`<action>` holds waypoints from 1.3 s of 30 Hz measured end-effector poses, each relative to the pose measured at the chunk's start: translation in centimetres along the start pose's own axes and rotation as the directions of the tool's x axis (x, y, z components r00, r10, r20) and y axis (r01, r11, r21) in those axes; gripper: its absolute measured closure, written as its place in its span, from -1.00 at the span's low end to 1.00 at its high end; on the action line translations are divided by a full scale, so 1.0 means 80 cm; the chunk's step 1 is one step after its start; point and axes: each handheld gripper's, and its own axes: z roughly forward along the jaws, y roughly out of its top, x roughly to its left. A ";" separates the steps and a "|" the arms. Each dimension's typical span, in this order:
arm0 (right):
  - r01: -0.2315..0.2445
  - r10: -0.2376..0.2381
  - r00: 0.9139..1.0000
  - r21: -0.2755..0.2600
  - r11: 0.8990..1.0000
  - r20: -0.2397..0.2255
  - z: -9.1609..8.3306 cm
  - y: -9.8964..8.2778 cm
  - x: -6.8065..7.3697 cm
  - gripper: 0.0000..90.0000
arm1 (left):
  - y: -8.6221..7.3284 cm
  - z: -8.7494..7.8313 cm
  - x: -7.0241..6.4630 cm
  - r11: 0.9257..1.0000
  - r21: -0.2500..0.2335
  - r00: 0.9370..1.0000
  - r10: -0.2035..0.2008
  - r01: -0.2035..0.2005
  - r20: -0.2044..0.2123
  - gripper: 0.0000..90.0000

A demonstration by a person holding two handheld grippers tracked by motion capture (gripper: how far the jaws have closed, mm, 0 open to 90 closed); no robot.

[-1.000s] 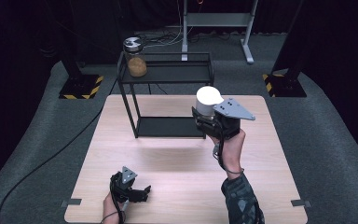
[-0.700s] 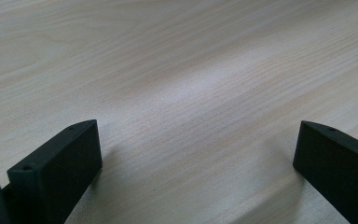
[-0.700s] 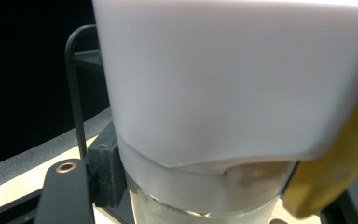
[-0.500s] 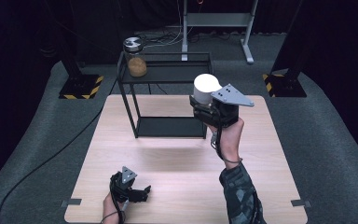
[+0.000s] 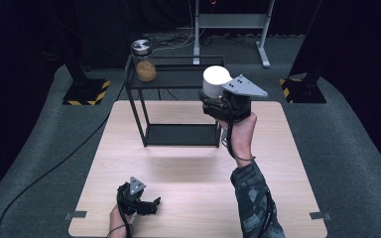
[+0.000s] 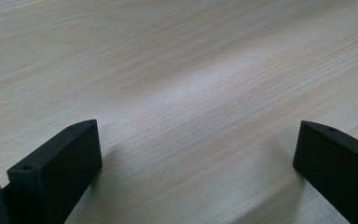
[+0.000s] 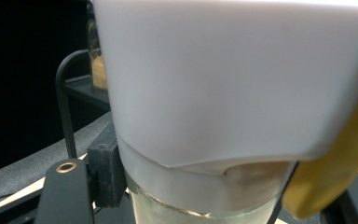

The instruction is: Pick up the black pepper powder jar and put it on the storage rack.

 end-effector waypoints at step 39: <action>-0.110 0.102 0.992 0.097 0.989 0.076 0.113 0.065 -0.044 -0.33 | -0.001 -0.001 0.004 1.000 -0.003 1.000 0.001 -0.001 0.016 -0.99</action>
